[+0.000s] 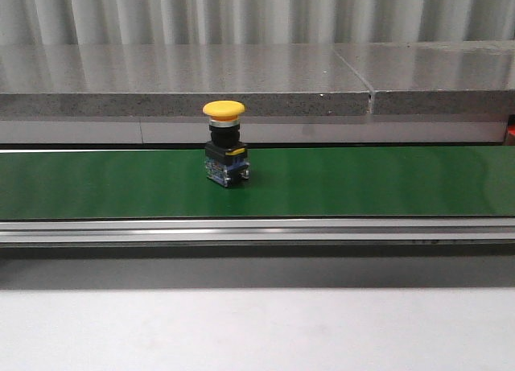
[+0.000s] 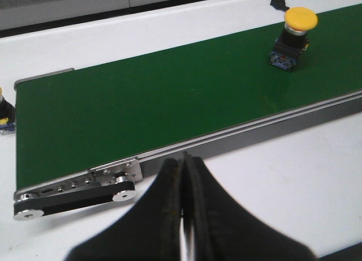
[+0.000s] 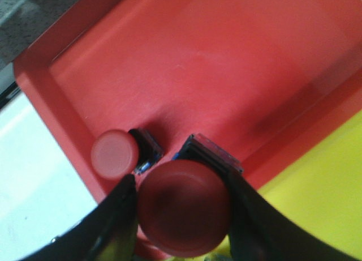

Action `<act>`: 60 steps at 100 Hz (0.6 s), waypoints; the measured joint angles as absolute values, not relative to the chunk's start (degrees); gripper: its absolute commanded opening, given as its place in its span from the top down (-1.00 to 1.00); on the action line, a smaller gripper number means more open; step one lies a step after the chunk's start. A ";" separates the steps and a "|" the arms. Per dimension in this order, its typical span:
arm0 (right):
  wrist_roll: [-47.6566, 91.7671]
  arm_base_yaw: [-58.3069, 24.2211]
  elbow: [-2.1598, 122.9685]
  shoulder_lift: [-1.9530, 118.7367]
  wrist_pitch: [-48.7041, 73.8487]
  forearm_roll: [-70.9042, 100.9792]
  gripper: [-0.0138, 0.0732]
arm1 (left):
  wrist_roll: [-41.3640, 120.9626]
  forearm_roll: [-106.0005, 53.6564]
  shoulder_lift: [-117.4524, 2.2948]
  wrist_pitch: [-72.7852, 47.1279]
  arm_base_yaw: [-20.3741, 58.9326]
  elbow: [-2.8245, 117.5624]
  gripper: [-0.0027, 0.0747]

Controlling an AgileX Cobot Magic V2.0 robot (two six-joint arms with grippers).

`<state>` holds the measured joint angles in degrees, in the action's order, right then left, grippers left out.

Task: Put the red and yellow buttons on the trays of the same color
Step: 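Carry the red button into the red tray and open the right gripper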

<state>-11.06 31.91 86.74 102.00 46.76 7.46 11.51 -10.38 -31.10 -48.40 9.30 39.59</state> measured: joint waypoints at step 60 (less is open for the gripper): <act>-11.28 31.91 91.78 114.08 41.30 13.58 0.26 | 11.51 -10.38 -31.10 -48.40 9.30 39.59 0.98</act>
<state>-11.28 31.91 91.78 114.08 41.30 13.58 11.51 -10.38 -31.10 -48.40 9.30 39.59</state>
